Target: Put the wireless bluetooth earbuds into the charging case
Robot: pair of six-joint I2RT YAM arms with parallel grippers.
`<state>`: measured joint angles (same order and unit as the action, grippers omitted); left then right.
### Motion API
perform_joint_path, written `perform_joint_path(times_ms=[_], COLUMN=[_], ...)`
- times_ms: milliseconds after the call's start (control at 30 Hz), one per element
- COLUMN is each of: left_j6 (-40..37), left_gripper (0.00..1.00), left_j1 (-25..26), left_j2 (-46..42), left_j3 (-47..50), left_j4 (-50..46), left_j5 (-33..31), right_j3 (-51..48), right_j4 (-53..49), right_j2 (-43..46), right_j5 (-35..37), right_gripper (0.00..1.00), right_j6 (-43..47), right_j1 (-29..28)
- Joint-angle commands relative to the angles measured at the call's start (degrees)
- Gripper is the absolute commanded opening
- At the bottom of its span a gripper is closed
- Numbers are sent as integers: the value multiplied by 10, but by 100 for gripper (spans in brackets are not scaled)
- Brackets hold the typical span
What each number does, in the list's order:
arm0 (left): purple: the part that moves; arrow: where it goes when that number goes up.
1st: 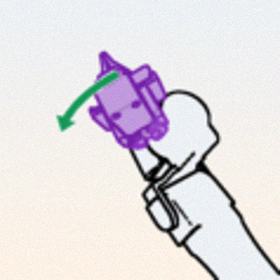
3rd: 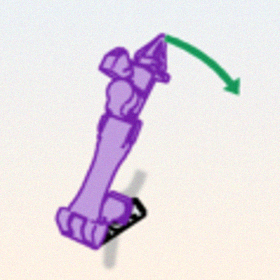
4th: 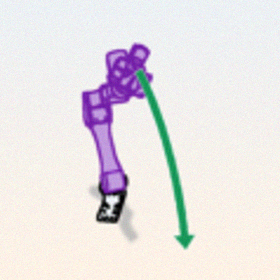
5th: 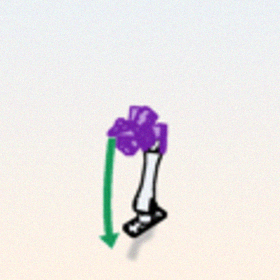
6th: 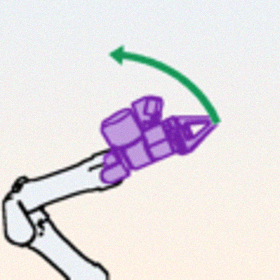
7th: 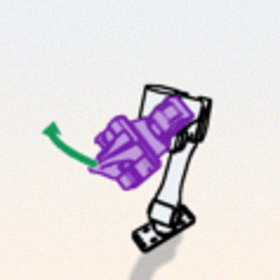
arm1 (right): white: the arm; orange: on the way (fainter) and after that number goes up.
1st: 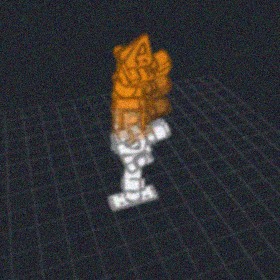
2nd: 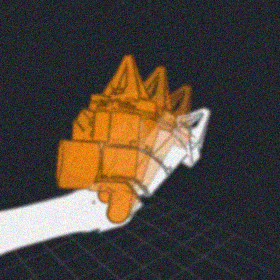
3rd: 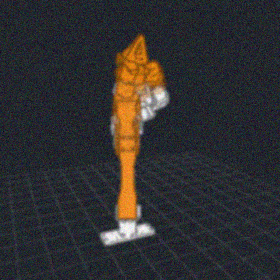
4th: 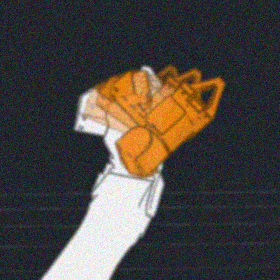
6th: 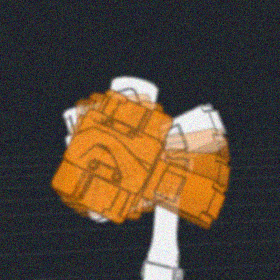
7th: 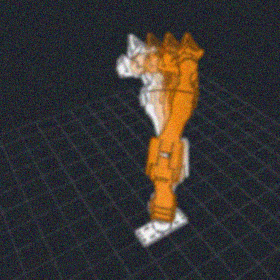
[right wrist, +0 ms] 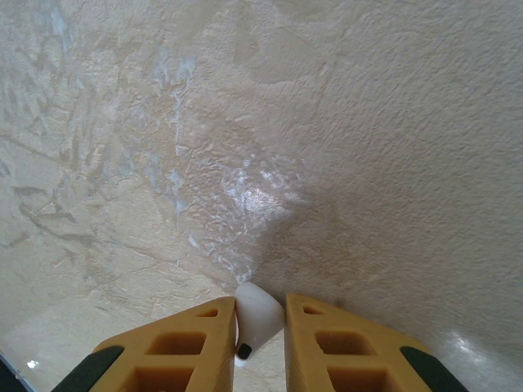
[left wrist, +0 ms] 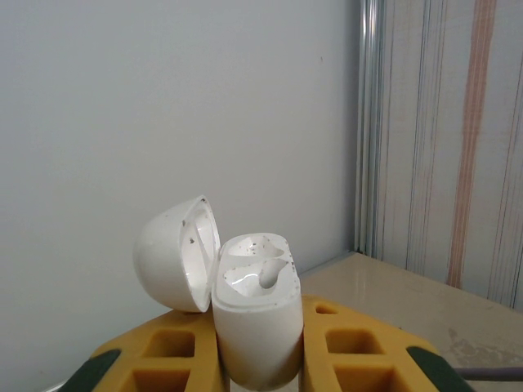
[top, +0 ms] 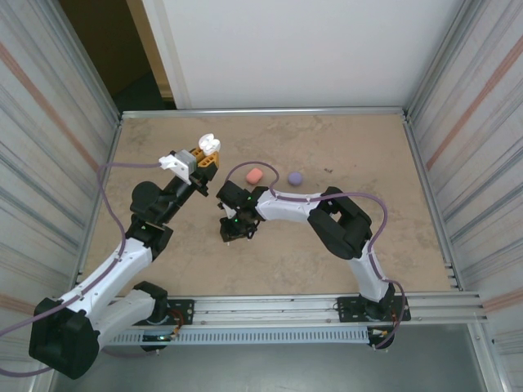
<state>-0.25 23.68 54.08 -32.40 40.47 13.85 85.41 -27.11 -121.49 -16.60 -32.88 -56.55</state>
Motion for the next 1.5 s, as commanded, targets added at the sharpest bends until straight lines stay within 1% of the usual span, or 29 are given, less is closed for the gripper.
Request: perform_joint_path(times_ms=[0,467,900,1167,1467], left_j6=[-9,-5,-4,-4,-2], left_gripper=[0,0,0,0,0], left_j1=[-2,-2,-3,-3,-2], left_j2=[-1,1,7,19,44], left_j3=[-5,-8,-12,-21,-33], left_j4=[11,9,8,5,4], left_j5=[0,5,13,29,57], right_j3=[-1,-23,-53,-93,-155], right_j4=[0,18,37,40,50], right_j2=[-11,23,90,163,272], right_j5=[9,16,12,-3,-34], right_gripper=[19,18,18,18,18], right_j6=[2,20,61,91,113], right_j1=[-5,-1,11,42,111])
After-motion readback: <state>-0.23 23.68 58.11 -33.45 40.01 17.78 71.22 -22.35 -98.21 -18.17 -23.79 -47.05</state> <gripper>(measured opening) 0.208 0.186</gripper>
